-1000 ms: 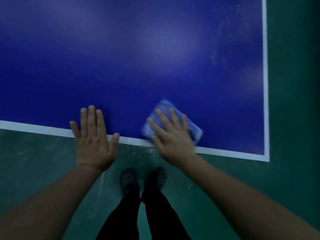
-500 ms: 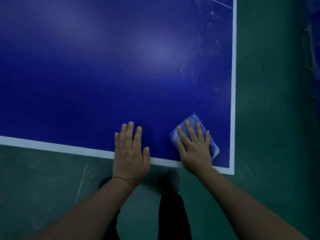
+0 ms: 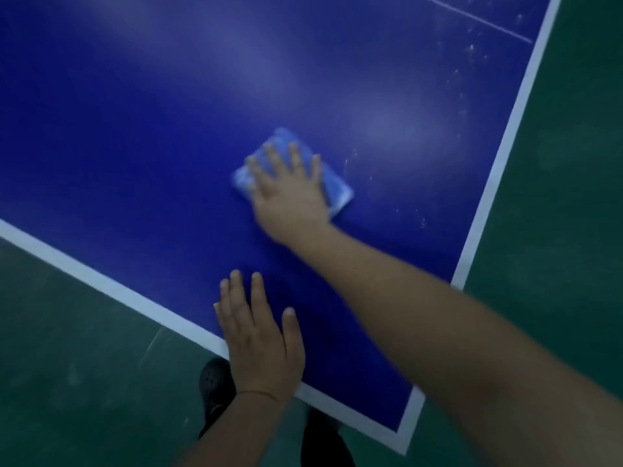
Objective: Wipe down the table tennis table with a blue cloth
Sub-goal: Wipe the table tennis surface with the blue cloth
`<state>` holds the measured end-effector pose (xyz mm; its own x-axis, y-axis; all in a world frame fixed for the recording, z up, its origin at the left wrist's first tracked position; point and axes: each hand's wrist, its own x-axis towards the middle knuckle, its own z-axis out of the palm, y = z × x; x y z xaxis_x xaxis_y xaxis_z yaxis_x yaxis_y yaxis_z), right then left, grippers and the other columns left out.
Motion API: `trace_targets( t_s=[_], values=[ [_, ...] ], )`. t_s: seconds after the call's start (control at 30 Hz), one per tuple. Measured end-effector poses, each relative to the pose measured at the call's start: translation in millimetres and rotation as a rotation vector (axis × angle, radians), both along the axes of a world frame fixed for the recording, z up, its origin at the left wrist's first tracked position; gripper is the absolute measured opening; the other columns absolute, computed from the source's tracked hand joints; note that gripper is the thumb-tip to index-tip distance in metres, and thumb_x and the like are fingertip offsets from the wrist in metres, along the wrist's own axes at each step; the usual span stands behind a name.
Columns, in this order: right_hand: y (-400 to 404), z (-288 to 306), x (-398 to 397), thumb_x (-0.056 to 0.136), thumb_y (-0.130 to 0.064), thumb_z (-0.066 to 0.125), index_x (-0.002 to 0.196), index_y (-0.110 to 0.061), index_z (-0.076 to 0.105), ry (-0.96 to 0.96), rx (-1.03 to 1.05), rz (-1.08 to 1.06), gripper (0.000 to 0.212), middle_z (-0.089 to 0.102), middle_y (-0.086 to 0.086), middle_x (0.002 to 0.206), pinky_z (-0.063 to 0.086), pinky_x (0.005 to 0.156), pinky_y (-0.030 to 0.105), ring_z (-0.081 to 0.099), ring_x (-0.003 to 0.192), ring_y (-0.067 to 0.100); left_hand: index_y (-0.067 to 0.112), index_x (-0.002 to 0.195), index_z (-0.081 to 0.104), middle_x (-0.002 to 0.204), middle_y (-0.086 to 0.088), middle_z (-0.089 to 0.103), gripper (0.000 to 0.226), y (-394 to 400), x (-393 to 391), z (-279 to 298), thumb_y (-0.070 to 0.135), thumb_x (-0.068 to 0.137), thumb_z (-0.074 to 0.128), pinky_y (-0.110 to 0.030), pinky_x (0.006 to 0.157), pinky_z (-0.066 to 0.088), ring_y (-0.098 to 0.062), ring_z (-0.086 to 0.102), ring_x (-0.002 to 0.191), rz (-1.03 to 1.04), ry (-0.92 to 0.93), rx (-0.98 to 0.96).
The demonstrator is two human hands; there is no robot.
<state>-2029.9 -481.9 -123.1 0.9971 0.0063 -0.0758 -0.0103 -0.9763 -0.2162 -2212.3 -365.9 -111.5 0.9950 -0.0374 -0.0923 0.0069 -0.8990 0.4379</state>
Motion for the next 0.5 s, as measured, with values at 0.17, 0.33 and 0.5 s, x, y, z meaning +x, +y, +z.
trace_targets(
  t_s=[0.17, 0.33, 0.5],
  values=[
    [-211.2, 5.1, -57.7, 0.098, -0.059, 0.012, 0.156, -0.037, 0.020, 0.095, -0.051, -0.541, 0.063, 0.008, -0.005, 0.167, 0.000, 0.118, 0.063, 0.002, 0.153, 0.032, 0.008, 0.151, 0.033, 0.162, -0.015, 0.018, 0.065, -5.4, -3.0, -1.8, 0.044, 0.097, 0.027, -0.047, 0.123, -0.004, -0.028, 0.005, 0.152, -0.101, 0.021, 0.141],
    [-163.0, 6.2, -89.3, 0.101, -0.046, 0.021, 0.156, -0.030, 0.026, 0.020, -0.040, -0.435, 0.057, 0.016, 0.003, 0.165, 0.003, 0.118, 0.064, 0.008, 0.151, 0.036, 0.008, 0.149, 0.038, 0.160, -0.017, 0.023, 0.062, -6.1, -2.3, -2.4, 0.041, 0.098, 0.026, -0.047, 0.123, -0.001, -0.029, 0.009, 0.152, -0.094, 0.005, 0.158],
    [-120.3, -1.3, -190.9, 0.104, -0.052, 0.023, 0.155, -0.036, 0.026, 0.058, -0.028, 0.313, 0.053, 0.014, -0.001, 0.166, 0.000, 0.120, 0.059, 0.004, 0.153, 0.031, 0.007, 0.149, 0.038, 0.160, -0.018, 0.024, 0.062, -6.6, -1.8, -3.4, 0.040, 0.097, 0.027, -0.048, 0.123, 0.000, -0.031, 0.010, 0.151, -0.095, -0.012, 0.163]
  ],
)
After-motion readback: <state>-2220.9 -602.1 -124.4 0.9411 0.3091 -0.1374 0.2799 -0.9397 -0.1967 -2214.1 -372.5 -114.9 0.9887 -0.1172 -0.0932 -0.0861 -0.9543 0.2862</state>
